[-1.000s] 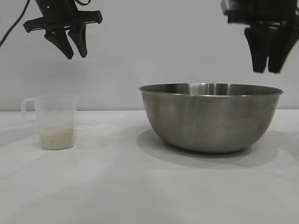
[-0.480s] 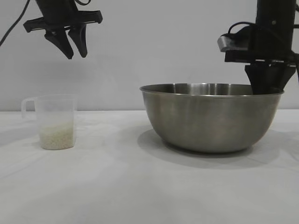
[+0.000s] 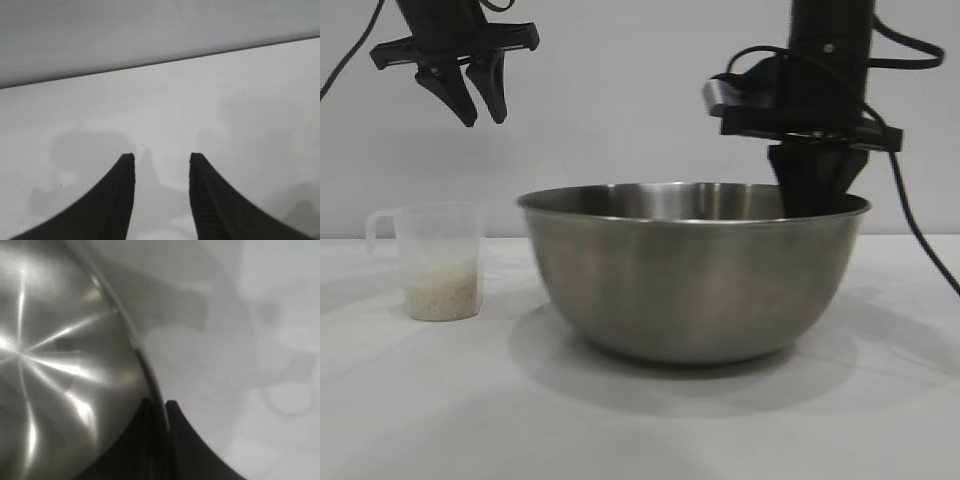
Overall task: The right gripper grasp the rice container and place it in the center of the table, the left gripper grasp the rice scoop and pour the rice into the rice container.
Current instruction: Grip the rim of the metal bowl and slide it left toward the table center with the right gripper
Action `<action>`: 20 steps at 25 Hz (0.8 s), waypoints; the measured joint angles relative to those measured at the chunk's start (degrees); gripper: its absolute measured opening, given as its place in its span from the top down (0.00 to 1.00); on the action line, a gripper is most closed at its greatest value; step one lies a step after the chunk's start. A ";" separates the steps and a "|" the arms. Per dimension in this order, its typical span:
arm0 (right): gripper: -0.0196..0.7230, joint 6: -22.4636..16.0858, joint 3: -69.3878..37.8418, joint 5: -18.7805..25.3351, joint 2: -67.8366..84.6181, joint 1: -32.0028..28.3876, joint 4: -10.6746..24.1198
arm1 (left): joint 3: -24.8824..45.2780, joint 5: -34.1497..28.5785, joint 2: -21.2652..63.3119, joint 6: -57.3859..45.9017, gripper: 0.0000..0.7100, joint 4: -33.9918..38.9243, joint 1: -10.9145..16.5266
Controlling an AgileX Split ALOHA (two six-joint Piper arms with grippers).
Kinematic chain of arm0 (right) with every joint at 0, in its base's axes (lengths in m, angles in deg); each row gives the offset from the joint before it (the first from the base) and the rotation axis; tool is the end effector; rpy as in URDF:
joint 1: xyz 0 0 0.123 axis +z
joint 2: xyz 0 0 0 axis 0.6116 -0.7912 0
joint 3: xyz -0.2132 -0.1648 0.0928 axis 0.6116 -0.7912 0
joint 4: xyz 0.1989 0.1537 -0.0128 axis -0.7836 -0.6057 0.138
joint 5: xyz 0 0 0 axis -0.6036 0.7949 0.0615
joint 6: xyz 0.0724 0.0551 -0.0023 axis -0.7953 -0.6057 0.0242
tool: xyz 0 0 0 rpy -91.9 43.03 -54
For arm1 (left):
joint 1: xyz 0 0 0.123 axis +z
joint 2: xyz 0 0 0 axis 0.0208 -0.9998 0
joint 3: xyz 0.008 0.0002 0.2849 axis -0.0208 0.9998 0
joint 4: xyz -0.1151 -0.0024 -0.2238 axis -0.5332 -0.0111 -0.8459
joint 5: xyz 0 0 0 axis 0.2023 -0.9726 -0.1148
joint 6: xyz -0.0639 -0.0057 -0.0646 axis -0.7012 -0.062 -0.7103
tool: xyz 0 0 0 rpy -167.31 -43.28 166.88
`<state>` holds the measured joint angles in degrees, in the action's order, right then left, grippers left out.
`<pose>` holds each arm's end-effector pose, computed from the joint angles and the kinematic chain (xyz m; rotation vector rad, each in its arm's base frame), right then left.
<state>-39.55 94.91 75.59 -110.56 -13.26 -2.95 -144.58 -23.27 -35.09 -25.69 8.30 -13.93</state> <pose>0.3748 0.1809 0.1722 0.8723 -2.9541 -0.1527 0.4670 -0.1095 0.2493 0.1512 2.4250 -0.2041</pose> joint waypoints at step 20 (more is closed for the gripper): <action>0.48 0.13 -4.15 -1.18 10.11 2.17 -3.14 | 0.00 0.00 0.00 0.00 0.69 0.65 0.00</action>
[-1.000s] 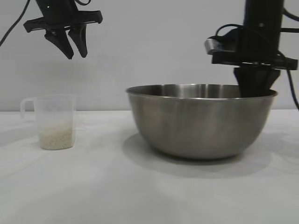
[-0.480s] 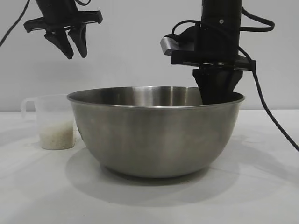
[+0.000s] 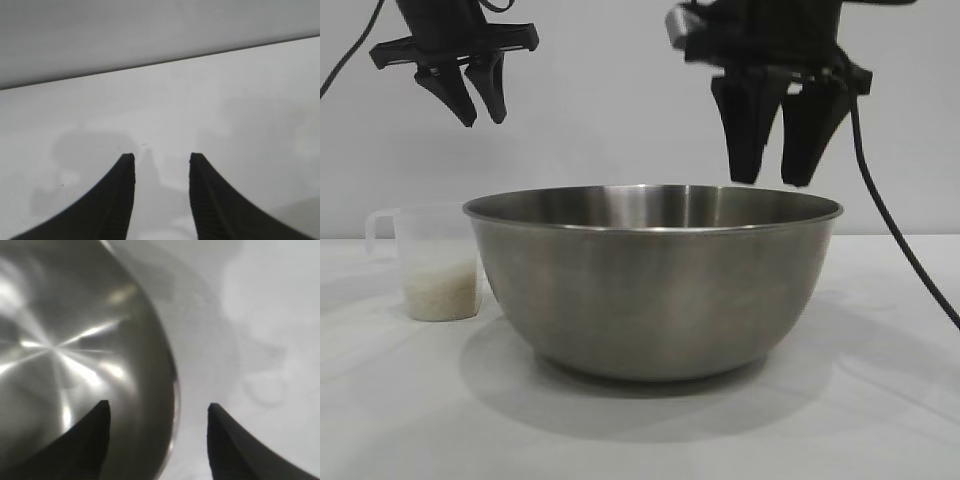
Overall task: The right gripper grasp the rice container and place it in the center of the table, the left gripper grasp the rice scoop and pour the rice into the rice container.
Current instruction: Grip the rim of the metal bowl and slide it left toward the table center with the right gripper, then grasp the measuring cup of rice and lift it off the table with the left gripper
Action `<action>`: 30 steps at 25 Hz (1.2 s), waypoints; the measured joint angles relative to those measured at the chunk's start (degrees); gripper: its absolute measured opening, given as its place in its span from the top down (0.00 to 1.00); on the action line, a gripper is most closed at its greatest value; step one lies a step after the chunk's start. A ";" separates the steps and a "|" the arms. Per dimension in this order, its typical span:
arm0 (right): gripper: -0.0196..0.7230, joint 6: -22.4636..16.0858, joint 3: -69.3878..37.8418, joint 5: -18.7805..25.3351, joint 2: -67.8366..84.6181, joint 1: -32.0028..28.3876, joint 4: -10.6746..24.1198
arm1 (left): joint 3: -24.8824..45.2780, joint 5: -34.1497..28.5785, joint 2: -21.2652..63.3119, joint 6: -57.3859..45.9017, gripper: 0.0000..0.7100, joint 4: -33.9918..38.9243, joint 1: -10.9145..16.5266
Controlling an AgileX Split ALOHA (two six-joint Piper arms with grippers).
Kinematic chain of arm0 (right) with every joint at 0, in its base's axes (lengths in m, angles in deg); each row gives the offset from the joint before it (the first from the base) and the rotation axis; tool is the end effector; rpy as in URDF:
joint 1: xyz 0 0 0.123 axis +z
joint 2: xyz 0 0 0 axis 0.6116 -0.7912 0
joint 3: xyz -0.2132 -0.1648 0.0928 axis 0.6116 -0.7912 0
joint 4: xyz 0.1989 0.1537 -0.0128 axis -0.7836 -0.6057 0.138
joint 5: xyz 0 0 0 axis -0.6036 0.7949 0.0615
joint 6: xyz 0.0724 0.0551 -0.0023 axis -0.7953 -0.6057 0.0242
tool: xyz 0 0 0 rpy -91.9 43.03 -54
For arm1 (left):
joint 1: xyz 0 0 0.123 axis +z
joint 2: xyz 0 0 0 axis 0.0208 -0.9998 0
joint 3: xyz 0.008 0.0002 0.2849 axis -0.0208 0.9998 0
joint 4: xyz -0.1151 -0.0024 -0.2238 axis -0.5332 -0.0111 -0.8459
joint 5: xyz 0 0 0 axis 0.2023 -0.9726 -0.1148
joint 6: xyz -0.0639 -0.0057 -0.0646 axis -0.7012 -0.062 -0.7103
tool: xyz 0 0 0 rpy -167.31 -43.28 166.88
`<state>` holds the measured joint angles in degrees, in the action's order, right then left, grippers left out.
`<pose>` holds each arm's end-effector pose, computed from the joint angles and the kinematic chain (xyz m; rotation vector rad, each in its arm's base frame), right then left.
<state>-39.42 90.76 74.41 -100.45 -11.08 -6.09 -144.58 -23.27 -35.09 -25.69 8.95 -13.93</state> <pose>0.3452 0.1888 0.2266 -0.9089 2.9368 0.2583 0.4672 -0.1089 0.2492 0.1592 2.4239 -0.1919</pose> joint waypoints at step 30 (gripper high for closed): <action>0.48 5.48 -59.42 -19.99 71.80 -15.10 -11.21 | 0.00 -0.37 0.98 0.00 0.69 3.33 0.00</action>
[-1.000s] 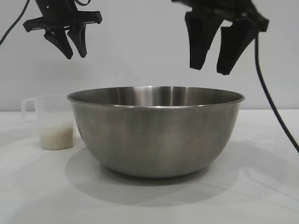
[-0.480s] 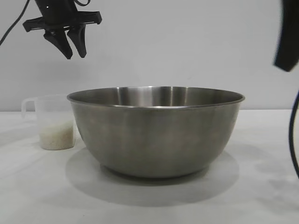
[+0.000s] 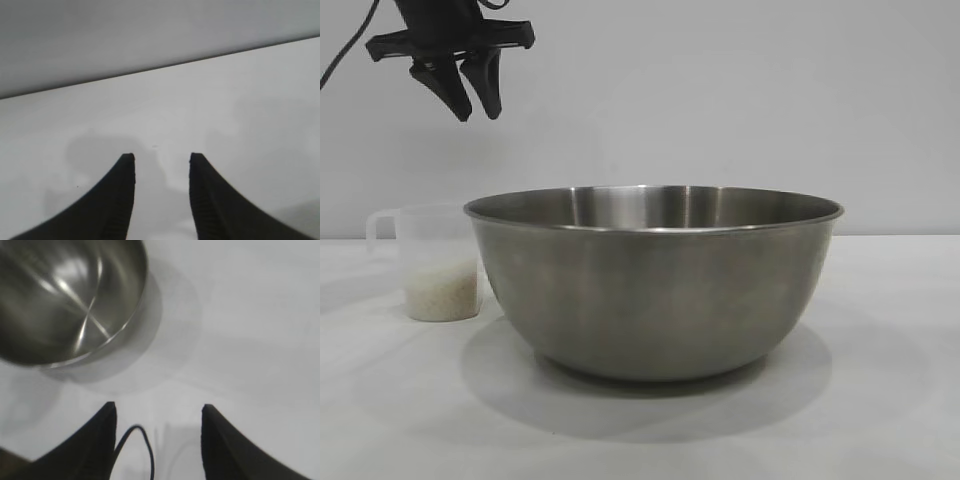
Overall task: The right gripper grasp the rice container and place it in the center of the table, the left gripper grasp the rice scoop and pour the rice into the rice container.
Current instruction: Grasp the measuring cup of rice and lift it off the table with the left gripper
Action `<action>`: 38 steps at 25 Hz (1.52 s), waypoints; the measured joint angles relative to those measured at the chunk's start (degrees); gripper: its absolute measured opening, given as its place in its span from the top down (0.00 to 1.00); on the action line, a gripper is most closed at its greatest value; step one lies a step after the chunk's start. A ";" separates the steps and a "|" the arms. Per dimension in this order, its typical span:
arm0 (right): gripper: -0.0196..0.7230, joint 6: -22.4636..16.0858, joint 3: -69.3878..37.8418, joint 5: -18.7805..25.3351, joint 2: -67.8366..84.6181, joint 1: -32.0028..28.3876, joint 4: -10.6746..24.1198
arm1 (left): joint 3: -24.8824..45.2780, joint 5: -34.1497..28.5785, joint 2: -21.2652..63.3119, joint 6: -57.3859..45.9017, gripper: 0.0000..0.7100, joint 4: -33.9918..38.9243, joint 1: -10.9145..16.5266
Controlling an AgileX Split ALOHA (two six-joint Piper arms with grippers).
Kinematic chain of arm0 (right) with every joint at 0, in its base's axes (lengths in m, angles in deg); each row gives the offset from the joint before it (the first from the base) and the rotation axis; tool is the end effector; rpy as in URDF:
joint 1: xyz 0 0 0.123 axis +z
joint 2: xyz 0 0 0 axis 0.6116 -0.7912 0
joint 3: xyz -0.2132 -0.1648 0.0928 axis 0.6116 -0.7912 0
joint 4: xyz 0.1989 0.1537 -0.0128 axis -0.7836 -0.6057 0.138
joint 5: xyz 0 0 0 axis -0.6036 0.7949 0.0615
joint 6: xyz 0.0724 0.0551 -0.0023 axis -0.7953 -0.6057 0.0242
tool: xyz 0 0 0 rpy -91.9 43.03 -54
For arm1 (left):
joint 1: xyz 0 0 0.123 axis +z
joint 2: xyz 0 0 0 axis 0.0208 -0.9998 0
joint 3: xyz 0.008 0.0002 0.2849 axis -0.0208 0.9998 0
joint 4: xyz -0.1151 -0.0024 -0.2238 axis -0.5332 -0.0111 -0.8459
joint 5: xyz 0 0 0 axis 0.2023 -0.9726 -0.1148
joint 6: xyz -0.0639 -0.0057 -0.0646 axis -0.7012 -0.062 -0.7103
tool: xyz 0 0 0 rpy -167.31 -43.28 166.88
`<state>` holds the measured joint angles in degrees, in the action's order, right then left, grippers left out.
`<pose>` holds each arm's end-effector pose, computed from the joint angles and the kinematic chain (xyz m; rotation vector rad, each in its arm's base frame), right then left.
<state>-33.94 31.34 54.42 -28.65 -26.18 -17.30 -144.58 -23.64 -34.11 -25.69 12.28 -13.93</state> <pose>0.1076 0.0464 0.2642 -0.4094 2.4274 0.3999 0.4652 -0.1053 0.2569 0.1995 2.4069 -0.1308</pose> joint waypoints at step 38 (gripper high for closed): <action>0.48 -11.07 -1.56 17.20 36.29 0.00 18.20 | 64.89 60.37 35.76 2.29 0.69 0.61 -4.42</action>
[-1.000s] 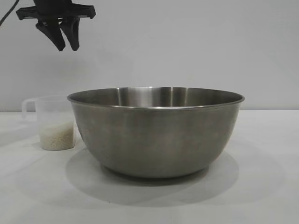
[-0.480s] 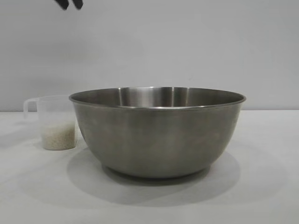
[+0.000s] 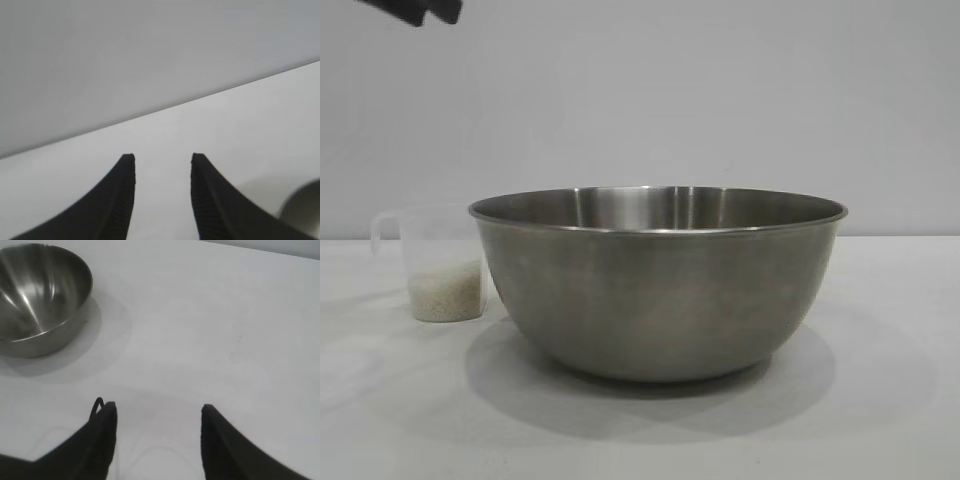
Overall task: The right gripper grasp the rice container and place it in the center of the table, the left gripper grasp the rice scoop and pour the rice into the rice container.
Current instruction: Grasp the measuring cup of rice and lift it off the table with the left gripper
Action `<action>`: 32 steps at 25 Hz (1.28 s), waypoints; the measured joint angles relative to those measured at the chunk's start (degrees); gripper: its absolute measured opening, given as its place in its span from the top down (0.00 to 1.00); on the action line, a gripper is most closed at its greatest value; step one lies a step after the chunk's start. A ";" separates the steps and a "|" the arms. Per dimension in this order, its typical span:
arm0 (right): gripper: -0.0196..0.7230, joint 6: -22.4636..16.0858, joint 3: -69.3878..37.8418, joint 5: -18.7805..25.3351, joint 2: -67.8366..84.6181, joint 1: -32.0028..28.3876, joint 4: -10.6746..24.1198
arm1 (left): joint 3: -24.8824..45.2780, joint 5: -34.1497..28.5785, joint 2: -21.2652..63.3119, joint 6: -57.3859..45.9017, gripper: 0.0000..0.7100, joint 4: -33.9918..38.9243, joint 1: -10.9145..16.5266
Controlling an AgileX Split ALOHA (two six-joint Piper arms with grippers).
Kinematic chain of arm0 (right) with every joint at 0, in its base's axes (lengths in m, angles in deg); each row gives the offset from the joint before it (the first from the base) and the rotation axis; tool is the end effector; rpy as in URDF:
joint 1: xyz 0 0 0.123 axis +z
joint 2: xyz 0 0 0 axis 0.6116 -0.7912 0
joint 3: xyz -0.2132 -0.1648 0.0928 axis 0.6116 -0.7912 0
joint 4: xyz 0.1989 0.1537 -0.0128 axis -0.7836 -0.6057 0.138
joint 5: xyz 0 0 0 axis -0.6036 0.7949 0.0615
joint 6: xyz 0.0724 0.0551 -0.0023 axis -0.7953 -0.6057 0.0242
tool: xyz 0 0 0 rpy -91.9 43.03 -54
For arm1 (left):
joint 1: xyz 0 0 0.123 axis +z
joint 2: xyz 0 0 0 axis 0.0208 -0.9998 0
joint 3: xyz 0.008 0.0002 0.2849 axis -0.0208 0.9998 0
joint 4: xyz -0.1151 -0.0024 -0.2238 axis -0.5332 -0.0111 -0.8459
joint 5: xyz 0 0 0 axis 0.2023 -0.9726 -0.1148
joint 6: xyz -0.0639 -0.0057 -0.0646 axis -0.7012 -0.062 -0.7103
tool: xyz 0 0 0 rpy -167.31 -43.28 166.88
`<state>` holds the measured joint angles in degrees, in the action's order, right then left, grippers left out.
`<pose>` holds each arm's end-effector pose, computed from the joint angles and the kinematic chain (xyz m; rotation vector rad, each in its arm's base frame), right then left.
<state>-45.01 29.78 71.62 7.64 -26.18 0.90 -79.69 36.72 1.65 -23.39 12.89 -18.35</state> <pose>0.0011 0.0041 0.2688 -0.3263 2.1686 0.1167 0.2778 -0.0861 0.2339 0.2741 1.8513 -0.2155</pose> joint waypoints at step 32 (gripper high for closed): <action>0.48 0.00 0.00 0.00 0.00 0.00 0.00 | 25.39 40.95 -24.14 1.62 0.69 -0.91 0.00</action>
<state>-45.01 29.78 71.62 7.64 -26.18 0.90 -54.30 77.67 -22.49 -21.77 11.99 -18.35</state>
